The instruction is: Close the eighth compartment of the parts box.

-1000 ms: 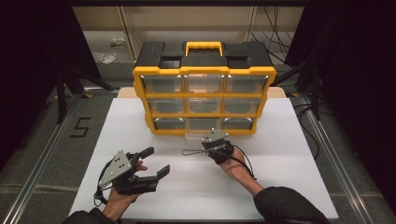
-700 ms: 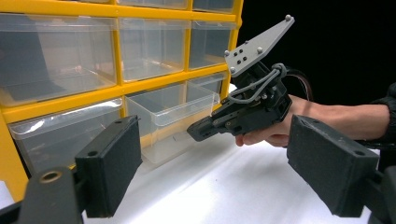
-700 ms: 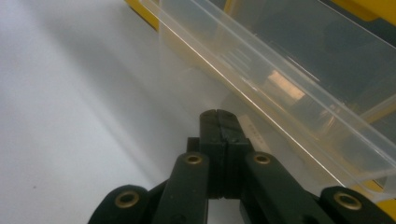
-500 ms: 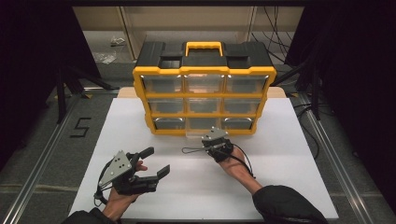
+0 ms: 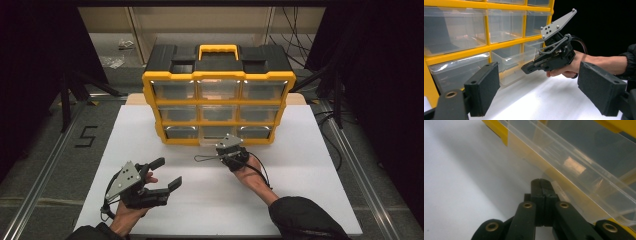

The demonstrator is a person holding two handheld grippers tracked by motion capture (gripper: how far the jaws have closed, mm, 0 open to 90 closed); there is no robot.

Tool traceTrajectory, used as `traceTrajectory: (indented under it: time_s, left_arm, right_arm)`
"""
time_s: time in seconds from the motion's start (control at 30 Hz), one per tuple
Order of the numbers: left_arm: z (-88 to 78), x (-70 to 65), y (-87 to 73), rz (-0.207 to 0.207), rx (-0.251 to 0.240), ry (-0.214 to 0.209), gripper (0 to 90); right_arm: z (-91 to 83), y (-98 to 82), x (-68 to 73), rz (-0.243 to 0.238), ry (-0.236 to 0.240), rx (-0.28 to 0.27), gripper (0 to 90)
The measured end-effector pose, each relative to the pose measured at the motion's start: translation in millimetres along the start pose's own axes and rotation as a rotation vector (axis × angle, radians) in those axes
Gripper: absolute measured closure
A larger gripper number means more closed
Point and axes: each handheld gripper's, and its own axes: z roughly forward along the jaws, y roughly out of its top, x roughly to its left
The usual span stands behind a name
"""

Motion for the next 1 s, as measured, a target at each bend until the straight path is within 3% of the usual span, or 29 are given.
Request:
traceTrajectory:
  time_s: [1.0]
  left_arm:
    - [-0.4,0.0,0.4,0.0,-0.001,0.001,17.4]
  right_arm:
    - [5.6,3.9,-12.4,0.03,-0.021,-0.011,90.0]
